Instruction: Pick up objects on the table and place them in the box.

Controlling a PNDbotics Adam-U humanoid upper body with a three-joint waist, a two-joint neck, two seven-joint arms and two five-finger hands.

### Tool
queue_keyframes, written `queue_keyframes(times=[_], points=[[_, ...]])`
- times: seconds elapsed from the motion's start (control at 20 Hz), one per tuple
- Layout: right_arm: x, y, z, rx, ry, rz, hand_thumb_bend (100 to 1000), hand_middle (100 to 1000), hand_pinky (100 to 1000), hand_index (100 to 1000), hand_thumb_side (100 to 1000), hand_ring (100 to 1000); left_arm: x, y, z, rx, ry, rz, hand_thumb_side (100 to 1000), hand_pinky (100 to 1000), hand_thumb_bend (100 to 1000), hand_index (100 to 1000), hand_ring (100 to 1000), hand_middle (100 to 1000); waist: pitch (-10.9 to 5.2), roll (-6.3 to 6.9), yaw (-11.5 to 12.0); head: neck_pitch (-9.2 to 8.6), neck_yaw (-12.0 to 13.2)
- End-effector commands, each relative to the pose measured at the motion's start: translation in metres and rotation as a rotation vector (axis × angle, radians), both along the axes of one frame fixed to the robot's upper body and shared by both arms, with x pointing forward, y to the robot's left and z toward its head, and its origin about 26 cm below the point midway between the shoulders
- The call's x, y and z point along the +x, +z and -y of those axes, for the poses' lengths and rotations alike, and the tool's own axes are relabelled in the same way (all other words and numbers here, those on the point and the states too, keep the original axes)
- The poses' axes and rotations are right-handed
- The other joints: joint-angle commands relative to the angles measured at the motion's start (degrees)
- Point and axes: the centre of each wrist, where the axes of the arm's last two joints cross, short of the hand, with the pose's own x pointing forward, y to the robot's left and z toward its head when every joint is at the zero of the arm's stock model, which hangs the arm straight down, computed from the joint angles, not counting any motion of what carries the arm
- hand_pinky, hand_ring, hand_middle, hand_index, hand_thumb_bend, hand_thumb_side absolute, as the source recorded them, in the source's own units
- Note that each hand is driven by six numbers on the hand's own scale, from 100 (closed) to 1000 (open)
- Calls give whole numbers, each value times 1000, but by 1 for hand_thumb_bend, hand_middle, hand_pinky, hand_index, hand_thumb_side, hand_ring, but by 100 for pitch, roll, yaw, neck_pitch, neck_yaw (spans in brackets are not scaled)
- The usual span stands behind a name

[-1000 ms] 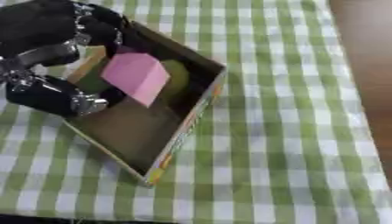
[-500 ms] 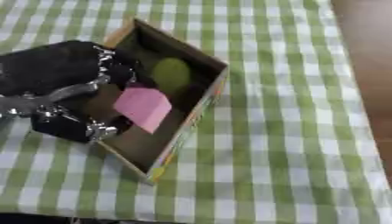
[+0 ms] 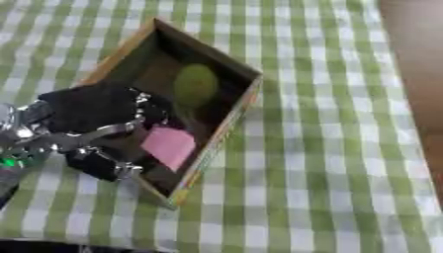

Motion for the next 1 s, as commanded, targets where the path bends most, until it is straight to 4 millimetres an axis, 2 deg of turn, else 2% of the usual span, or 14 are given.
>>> queue_keyframes(times=[0.05,0.35,0.45,0.65,0.8,0.85,1.0], points=[[-4,8,1,-14,-11,32,100,507,894,831,438,498,10,-12,-5,31,46,9,100,669,197,784,638,646,-89,-23,-5,16,18],[-4,7,1,-14,-16,31,100,505,894,831,437,496,15,-13,-8,24,86,73,100,701,232,827,677,699,-96,-41,24,4,1],[-4,7,2,-13,-16,31,100,505,893,831,438,496,15,-11,-9,40,100,90,100,742,283,865,727,753,-102,-45,30,-1,2],[-4,7,2,-13,-17,31,100,505,893,830,434,498,14,-6,-11,78,119,113,100,797,327,910,796,820,-119,-40,46,-7,5],[-4,6,2,-13,-17,30,100,505,893,830,432,497,14,-4,-12,89,126,109,100,776,287,885,776,780,-127,-36,43,-16,7],[-4,6,2,-12,-18,29,100,505,893,830,433,498,14,-4,-12,92,129,102,115,785,287,896,787,795,-128,-35,39,-19,11],[-4,6,2,-12,-19,27,100,504,893,830,434,497,16,-4,-12,134,135,62,240,814,319,921,816,831,-135,-23,20,-18,25]])
